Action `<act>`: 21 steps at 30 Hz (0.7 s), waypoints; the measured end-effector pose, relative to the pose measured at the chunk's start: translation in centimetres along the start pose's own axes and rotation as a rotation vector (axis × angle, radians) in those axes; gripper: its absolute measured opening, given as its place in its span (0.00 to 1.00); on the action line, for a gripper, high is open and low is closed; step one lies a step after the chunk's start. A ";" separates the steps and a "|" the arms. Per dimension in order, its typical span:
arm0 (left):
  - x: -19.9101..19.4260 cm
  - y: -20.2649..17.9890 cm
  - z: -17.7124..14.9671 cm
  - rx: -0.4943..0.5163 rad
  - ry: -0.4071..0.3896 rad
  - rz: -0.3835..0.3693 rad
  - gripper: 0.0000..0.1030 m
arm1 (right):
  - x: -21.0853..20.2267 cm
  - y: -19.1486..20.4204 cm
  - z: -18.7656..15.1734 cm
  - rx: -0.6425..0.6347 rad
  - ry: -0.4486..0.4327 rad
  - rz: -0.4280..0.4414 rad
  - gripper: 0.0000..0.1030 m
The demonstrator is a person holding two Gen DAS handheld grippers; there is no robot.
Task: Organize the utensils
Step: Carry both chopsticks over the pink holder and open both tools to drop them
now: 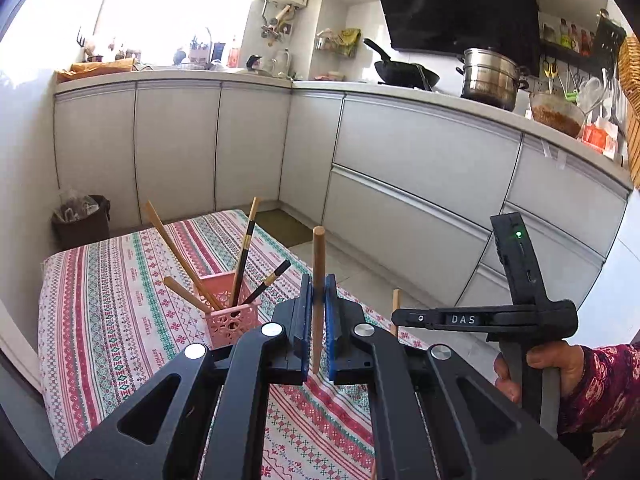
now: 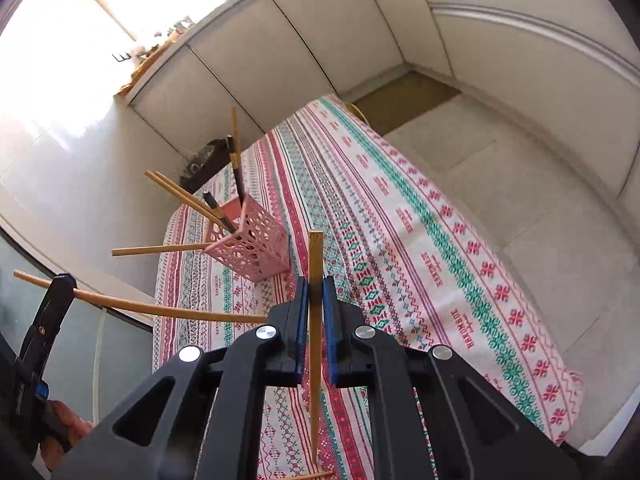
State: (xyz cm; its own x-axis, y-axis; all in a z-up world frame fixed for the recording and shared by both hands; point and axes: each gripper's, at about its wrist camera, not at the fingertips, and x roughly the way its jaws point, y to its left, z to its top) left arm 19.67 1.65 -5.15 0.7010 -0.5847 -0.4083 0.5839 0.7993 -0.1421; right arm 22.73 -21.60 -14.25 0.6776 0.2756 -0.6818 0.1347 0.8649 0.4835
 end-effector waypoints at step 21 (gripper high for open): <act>-4.1 -0.1 7.2 -0.056 -0.206 0.137 0.05 | -13.1 7.1 7.3 -0.204 -0.284 0.167 0.07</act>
State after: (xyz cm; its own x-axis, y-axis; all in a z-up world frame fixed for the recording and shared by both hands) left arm 19.72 2.92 3.05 0.8441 -0.4814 -0.2361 0.4577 0.8763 -0.1502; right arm 20.07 -22.09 2.13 0.8550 0.3172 -0.4102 -0.1216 0.8917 0.4361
